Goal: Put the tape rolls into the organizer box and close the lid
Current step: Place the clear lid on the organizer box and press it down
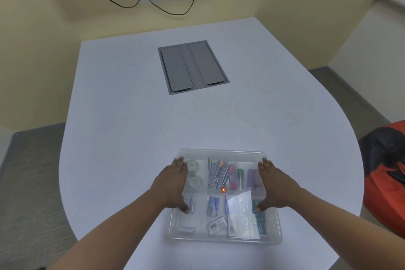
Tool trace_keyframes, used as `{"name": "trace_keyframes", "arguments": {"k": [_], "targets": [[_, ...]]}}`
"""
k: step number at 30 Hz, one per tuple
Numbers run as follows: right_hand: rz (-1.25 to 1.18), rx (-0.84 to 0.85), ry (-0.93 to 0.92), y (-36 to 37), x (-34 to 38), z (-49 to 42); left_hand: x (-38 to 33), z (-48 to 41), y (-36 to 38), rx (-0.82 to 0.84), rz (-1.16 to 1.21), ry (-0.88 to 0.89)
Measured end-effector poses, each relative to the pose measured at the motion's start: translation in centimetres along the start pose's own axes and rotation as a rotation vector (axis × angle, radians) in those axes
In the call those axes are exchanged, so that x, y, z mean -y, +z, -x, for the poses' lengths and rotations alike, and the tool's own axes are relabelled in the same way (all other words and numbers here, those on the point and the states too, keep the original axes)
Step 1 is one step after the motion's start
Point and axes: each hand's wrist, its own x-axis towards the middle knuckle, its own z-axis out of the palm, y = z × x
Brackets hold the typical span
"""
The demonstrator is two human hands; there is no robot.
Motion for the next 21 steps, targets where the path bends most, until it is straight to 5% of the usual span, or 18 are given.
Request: {"name": "trace_keyframes", "arguments": {"k": [14, 21], "targets": [[0.007, -0.018, 0.027, 1.7, 0.0, -0.9, 0.7, -1.6, 0.7, 0.071, 0.137, -0.051], [0.03, -0.1, 0.028, 2.8, 0.7, 0.1, 0.0, -1.2, 1.7, -0.071, 0.062, -0.044]]}}
